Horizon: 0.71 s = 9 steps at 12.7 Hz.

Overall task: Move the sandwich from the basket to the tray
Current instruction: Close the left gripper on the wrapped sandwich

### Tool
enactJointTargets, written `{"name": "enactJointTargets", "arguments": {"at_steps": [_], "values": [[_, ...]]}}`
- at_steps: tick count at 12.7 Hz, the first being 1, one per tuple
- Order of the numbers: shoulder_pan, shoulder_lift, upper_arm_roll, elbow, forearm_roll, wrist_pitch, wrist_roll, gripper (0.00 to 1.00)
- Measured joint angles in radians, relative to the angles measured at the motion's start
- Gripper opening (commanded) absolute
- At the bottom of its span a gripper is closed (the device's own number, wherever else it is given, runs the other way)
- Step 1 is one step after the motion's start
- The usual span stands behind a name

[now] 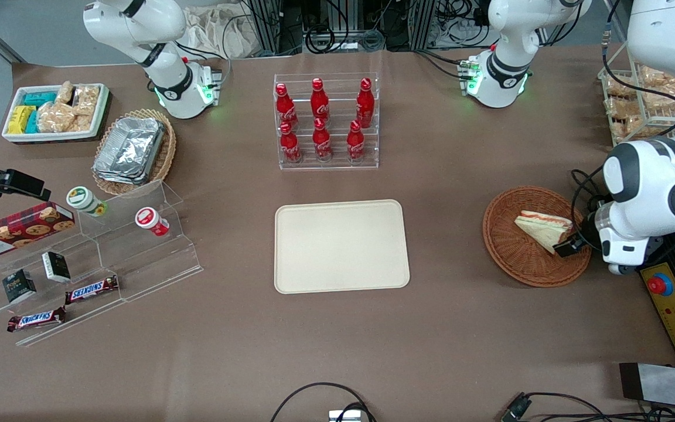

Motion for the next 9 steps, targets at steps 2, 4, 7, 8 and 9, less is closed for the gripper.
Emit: {"name": "enactJointTargets", "arguments": {"at_steps": [2,4,7,8,9], "values": [[0.002,0.000,0.001,-0.020,0.000,0.002,0.000,1.00],[0.002,0.000,0.001,-0.032,0.000,0.002,0.000,1.00],[0.002,0.003,0.001,-0.049,0.000,0.002,0.000,1.00],[0.002,0.006,0.001,-0.053,0.000,0.002,0.000,1.00],[0.002,0.012,0.000,-0.054,0.000,0.002,0.000,1.00]]}}
